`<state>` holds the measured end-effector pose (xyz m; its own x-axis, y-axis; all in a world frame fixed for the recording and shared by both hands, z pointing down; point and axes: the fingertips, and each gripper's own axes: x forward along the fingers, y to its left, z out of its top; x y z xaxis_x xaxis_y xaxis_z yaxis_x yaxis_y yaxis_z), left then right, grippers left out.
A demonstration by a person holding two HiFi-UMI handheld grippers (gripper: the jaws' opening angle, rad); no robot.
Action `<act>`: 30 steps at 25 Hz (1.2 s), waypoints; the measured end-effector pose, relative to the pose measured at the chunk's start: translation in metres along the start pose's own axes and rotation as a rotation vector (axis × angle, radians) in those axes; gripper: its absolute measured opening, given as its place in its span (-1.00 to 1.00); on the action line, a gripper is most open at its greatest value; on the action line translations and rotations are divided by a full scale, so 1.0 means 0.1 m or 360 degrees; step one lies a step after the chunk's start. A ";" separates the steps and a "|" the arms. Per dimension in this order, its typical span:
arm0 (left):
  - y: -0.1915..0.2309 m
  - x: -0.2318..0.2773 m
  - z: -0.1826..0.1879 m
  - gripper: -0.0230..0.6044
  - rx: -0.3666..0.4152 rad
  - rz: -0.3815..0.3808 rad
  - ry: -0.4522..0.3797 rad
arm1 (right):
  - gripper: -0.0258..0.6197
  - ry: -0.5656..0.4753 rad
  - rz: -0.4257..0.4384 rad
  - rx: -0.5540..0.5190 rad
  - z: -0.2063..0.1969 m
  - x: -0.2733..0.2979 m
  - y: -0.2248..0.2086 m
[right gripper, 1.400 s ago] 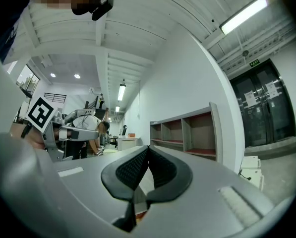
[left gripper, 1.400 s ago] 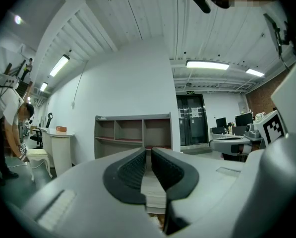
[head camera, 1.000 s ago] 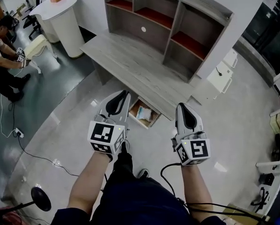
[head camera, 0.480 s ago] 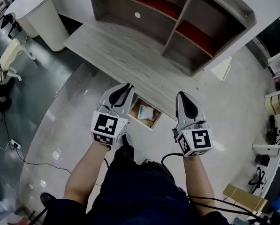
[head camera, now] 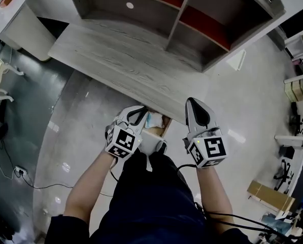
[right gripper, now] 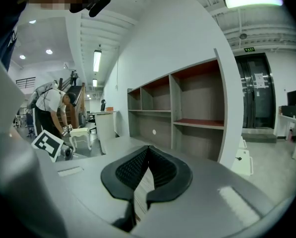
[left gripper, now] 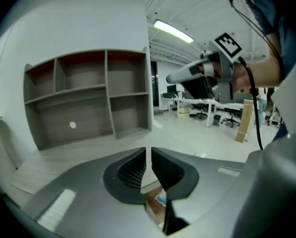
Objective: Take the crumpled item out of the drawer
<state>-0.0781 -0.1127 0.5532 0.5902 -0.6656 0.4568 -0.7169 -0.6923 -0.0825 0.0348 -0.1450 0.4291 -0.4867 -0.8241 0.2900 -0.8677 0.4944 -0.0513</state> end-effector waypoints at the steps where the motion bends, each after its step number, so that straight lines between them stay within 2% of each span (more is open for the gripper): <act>1: -0.08 0.10 -0.11 -0.81 0.0043 -0.0049 0.0061 | -0.90 0.0006 -0.0004 0.0015 -0.04 0.01 -0.06; 5: -0.43 0.37 -0.58 -0.81 0.0206 -0.0260 0.0306 | -0.90 0.0028 -0.0023 0.0078 -0.18 0.01 -0.28; 10: -0.75 0.58 -1.08 -0.55 0.0399 -0.0520 0.0578 | -0.90 0.0031 -0.0087 0.0145 -0.28 -0.06 -0.55; 13: -0.89 0.67 -1.35 -0.54 0.0484 -0.0643 0.0706 | -0.90 0.0054 -0.0155 0.0192 -0.41 -0.14 -0.71; 20: -1.19 0.90 -1.81 -0.54 0.0652 -0.0832 0.0929 | -0.90 0.0097 -0.0296 0.0268 -0.67 -0.47 -1.06; 26: -1.28 1.09 -2.12 -0.54 0.0705 -0.0888 0.1095 | -0.90 0.0141 -0.0380 0.0310 -0.84 -0.67 -1.22; 30: -1.31 1.20 -2.39 -0.54 0.0822 -0.0937 0.1211 | -0.90 0.0164 -0.0431 0.0330 -0.92 -0.78 -1.29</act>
<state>-0.0022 -0.0356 0.8302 0.2781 0.0316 0.9600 -0.0500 -0.9976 0.0474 0.1943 -0.1192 0.5014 -0.2324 -0.8802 0.4139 -0.9711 0.1864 -0.1490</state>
